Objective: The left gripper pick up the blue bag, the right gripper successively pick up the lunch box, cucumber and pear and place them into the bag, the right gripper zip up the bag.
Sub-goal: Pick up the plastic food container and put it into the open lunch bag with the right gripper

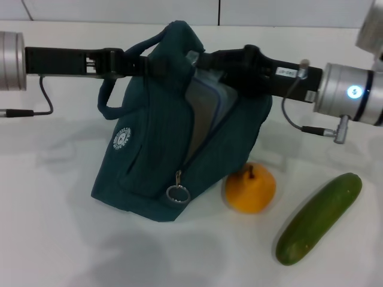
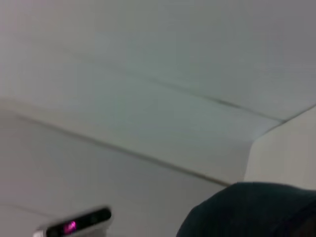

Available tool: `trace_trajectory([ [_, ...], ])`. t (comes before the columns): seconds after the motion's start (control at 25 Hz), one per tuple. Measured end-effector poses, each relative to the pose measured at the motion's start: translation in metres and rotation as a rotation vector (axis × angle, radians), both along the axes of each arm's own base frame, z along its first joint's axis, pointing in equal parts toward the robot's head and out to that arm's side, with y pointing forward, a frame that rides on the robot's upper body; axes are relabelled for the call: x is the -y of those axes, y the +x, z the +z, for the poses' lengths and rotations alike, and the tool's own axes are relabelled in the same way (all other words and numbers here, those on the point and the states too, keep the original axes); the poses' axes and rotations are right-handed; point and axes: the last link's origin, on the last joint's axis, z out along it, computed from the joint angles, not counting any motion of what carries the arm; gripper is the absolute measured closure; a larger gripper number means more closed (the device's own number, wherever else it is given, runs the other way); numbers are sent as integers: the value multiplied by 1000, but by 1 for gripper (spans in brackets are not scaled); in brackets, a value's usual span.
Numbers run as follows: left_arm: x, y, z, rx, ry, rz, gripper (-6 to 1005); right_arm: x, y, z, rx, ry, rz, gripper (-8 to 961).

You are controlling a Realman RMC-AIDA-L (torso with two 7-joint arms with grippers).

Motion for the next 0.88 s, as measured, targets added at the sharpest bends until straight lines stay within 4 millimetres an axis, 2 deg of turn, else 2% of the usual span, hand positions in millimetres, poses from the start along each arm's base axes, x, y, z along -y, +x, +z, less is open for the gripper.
trace_trajectory([
  [0.12, 2, -1, 0, 2, -3, 2, 928, 1, -11, -5, 27, -21, 53, 841],
  [0.4, 2, -2, 0, 3, -4, 4, 928, 2, -19, -9, 71, -50, 114, 840],
  [0.72, 3, -6, 3, -1, 1, 12, 928, -1, -17, -6, 76, -37, 110, 839],
  [0.88, 3, -6, 3, 0, 0, 15, 928, -3, -14, -2, 75, -24, 100, 781],
])
